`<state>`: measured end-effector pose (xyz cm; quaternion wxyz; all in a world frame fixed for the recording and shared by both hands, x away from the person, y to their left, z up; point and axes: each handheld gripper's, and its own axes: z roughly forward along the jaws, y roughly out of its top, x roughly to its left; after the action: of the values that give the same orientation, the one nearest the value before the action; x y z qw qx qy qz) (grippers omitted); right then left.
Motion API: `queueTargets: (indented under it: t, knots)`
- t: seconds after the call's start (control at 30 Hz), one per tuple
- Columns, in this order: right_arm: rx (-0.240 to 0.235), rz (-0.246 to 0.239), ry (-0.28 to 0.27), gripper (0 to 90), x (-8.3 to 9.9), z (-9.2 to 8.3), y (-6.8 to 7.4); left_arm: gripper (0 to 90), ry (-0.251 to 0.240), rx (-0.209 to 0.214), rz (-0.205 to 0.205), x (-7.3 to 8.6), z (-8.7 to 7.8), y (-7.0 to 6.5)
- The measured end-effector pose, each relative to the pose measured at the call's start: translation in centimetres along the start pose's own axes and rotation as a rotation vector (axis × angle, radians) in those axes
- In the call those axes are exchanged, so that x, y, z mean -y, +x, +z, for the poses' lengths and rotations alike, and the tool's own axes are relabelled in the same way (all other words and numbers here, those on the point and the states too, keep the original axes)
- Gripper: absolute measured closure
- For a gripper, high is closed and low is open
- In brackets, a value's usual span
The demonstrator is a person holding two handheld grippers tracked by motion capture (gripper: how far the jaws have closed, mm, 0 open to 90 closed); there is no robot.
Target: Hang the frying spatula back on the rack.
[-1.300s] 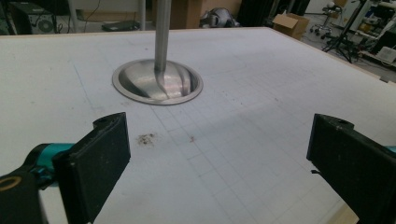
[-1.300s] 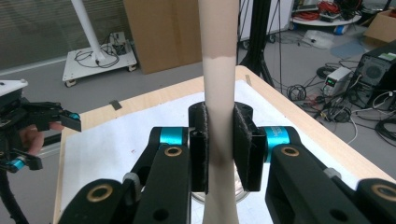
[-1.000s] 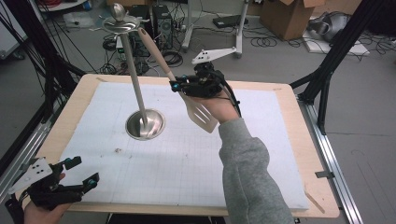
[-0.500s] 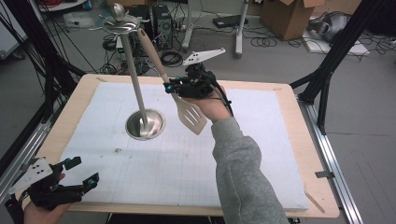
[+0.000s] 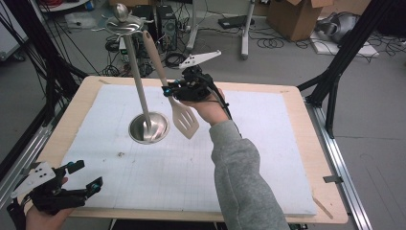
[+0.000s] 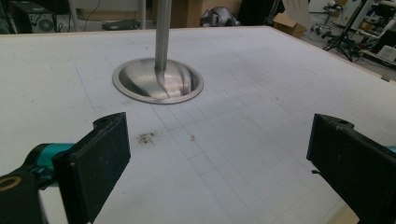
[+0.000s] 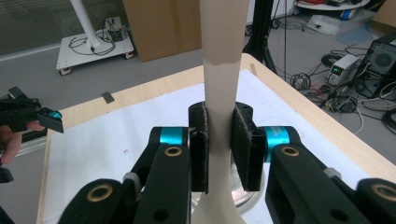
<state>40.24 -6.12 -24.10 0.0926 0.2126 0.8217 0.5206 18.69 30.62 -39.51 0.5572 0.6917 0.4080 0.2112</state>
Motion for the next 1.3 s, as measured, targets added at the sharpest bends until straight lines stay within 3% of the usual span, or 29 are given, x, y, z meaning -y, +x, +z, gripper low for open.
queueTargets:
  t: [0.53, 0.83, 1.1, 1.3]
  knots:
    - [0.007, 0.007, -0.011, 78.2, -0.3, 2.2, 0.2, 6.5, -0.003, -0.009, 0.001, 0.1, -0.4, -0.1]
    - [0.021, 0.000, -0.015, 77.0, -0.2, 2.4, 0.2, 6.6, 0.003, -0.008, 0.004, 0.1, -0.3, -0.2]
    - [0.042, -0.003, -0.058, 52.5, 0.6, 2.0, 0.4, 6.6, 0.003, -0.005, 0.011, 0.1, -0.1, -0.1]
    - [0.026, 0.003, -0.087, 32.7, 1.7, 1.0, 0.2, 6.5, -0.007, 0.008, 0.002, -0.3, 0.4, 0.2]
